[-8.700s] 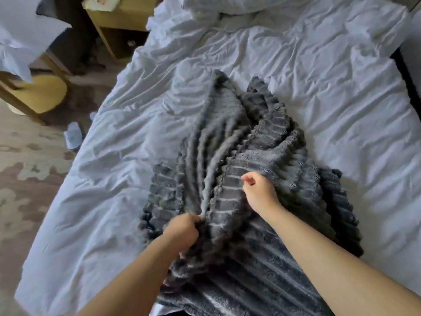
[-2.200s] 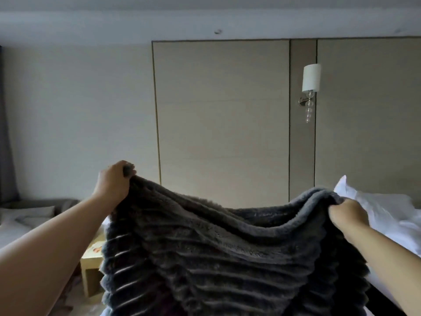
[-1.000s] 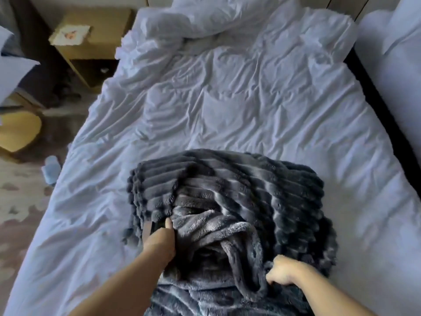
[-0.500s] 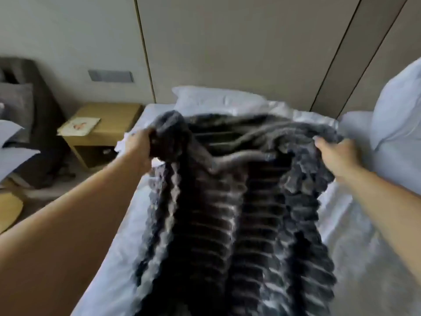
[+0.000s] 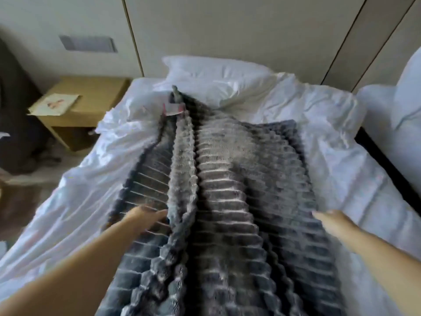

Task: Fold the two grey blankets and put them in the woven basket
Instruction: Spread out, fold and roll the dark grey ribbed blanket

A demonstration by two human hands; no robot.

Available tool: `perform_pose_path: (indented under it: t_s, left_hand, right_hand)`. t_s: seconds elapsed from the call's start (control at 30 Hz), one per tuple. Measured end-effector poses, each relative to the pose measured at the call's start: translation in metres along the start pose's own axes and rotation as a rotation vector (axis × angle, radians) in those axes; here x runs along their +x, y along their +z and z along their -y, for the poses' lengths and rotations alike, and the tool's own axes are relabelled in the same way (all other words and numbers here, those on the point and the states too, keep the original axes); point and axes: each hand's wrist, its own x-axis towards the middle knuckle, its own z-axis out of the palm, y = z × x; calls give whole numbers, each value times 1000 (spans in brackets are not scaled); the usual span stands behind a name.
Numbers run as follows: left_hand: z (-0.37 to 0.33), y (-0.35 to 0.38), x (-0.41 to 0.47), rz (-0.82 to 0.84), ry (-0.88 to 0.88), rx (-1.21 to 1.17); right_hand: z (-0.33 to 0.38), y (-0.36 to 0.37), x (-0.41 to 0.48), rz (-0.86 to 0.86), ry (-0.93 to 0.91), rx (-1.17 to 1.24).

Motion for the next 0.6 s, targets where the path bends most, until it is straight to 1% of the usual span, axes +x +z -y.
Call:
perform_pose_path:
  t_s: [0.03, 0.07, 0.1, 0.17, 0.2, 0.27, 0.3, 0.33, 0.37, 0.4, 0.47, 0.5, 0.53, 0.57, 0.6]
  left_hand:
    - [27, 18, 4, 25, -64, 135]
    - [49, 34, 5, 17, -112, 202]
    - [70, 48, 5, 22, -154, 200]
    - [97, 71, 1, 2, -179, 196]
    - [101, 79, -4, -45, -174, 269]
    - [99, 90, -9, -264, -65, 442]
    - [92, 94, -11, -354, 14, 469]
    - [84, 98, -13, -368, 78, 443]
    - [76, 104, -13, -306, 121, 383]
    - [69, 111, -13, -176, 116, 322]
    - [61, 123, -9, 120, 80, 239]
    - [62, 123, -5, 161, 92, 211]
    - [65, 115, 1, 62, 103, 175]
    - [74, 102, 11, -145, 73, 104]
    - [86, 85, 21, -368, -19, 15]
  right_hand:
    - [-31, 22, -2, 44, 103, 0]
    - [-62, 43, -4, 75, 201, 14]
    - [-89, 60, -6, 104, 271, 48]
    - [-124, 85, -15, 159, 325, 143]
    - [-133, 93, -17, 177, 333, 201]
    - [-134, 103, -16, 167, 330, 291]
    - [-130, 104, -13, 127, 314, 311]
    - [-123, 104, -11, 86, 296, 321]
    - [-114, 103, -11, 65, 270, 329]
    - [-105, 101, -14, 75, 234, 353]
    - [-93, 101, -11, 164, 221, 443]
    - [-90, 99, -8, 186, 239, 477]
    - [-87, 95, -3, 157, 244, 482]
    - [-84, 91, 4, 65, 225, 491]
    - [-85, 85, 11, -76, 199, 499]
